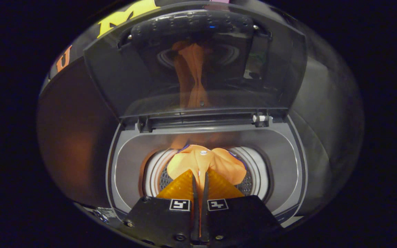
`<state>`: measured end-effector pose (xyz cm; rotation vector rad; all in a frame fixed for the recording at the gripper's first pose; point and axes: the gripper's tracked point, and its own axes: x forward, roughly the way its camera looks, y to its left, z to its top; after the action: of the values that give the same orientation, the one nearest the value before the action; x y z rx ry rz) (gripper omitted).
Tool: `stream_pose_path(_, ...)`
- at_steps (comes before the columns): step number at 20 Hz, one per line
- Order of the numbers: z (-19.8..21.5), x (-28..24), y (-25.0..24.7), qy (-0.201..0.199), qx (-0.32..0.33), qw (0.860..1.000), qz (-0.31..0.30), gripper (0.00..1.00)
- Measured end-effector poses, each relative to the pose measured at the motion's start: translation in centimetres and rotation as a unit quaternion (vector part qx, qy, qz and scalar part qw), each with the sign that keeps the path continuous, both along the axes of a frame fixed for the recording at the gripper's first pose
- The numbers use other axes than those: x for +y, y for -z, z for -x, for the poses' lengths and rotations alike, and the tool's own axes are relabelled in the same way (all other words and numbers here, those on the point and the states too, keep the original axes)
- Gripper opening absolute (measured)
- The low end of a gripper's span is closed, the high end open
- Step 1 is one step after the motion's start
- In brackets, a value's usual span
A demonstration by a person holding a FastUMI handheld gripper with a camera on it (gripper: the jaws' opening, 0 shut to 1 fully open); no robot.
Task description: Put the clothes into the washing machine and then close the washing machine lid.
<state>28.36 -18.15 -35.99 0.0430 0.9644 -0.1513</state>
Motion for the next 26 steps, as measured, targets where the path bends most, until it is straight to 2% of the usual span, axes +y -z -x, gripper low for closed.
stream_pose_path(7, -0.6, 0.4, 0.9, -0.004, 0.007, 1.0, -0.01, 0.06)
stream_pose_path(11, -0.7, 0.0, 0.3, -0.015, 0.004, 1.0, 0.016, 0.86)
stream_pose_path(13, -0.5, 0.4, -0.7, -0.033, -0.003, 0.999, 0.029, 0.82)
stream_pose_path(19, -0.9, 1.7, -5.5, -0.068, -0.05, 0.995, 0.044, 0.82)
stream_pose_path(26, -2.6, 3.7, -16.4, -0.098, -0.147, 0.983, 0.04, 0.82)
